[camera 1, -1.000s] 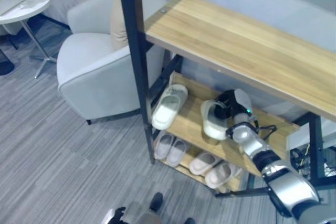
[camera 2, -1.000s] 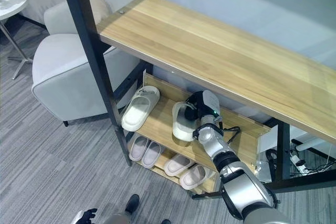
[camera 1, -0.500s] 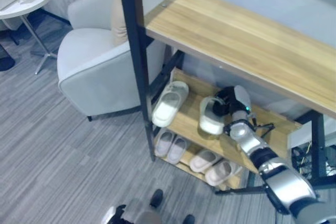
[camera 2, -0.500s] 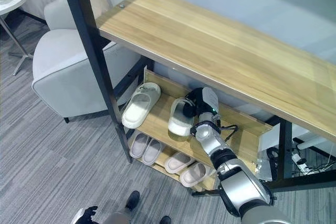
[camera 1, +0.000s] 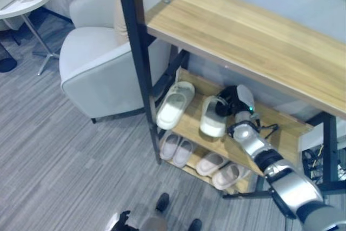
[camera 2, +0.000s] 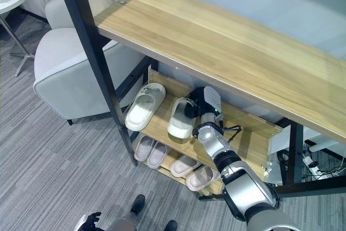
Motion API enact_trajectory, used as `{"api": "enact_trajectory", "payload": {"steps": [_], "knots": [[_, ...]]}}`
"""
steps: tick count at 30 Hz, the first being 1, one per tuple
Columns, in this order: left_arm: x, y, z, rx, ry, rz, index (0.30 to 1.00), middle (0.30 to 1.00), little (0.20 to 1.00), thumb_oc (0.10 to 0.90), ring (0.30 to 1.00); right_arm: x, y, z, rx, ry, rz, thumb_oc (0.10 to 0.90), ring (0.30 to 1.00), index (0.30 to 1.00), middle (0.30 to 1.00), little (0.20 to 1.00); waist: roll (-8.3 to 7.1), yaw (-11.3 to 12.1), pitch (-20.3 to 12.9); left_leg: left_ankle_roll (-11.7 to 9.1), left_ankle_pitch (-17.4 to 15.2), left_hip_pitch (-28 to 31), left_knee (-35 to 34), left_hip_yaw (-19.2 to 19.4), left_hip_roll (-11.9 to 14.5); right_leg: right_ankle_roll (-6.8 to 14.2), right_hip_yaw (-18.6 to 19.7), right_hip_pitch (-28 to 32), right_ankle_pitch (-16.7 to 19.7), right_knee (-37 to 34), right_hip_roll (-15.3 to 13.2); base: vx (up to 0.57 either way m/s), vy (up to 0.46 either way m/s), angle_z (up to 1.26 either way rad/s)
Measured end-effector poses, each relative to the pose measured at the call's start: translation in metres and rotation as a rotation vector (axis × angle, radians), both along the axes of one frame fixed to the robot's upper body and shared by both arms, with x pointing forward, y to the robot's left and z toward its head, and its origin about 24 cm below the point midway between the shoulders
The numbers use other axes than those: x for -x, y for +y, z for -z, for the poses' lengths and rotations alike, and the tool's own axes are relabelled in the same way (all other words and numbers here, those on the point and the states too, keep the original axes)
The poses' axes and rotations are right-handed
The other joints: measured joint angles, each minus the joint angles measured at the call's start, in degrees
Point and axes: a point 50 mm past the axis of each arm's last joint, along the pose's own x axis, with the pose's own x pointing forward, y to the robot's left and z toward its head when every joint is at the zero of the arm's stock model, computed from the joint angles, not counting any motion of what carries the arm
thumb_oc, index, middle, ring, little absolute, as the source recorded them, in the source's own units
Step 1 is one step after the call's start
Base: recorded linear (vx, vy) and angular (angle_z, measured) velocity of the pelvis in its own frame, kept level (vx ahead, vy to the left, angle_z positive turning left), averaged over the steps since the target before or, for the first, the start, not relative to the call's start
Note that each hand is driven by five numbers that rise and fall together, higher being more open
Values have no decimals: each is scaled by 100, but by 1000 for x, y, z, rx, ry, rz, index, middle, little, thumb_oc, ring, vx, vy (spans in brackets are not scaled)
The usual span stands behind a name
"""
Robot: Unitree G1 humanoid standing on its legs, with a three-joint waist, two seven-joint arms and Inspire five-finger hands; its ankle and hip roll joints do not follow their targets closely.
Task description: Arrange the slippers neatly on the shoe rack.
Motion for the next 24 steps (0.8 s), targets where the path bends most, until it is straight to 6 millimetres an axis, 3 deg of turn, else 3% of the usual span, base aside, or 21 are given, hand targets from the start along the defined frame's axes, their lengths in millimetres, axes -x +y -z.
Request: {"api": "enact_trajectory", "payload": {"steps": [10,11,12,24], "knots": [[-2,0,0,-1,-4,1,900,900,900,800,900,-1,2,-3,-3,-11,-8,400,300,300,300,300,1,0,32,-1,0,-1,0,-6,5,-7,-5,0,-14,0,16,0,0,0],[-2,0,-1,-1,-4,1,900,900,900,800,900,-1,3,-4,-2,-12,-9,493,439,439,439,439,-2,-1,37,-1,1,-1,0,-6,5,-7,-5,0,-14,0,20,0,0,0],[-2,0,-1,-1,-6,1,900,900,900,800,900,-1,3,-4,-2,-14,-9,800,900,900,900,900,-5,0,48,-2,1,-1,0,-7,6,-7,-6,-1,-14,0,19,0,0,0],[-10,0,-2,-3,-19,1,900,900,900,800,900,-4,28,-21,-58,-68,-83,800,900,900,900,900,-33,5,170,1,3,-10,2,-65,-12,-5,-86,-2,-20,4,-4,5,5,3]]}}
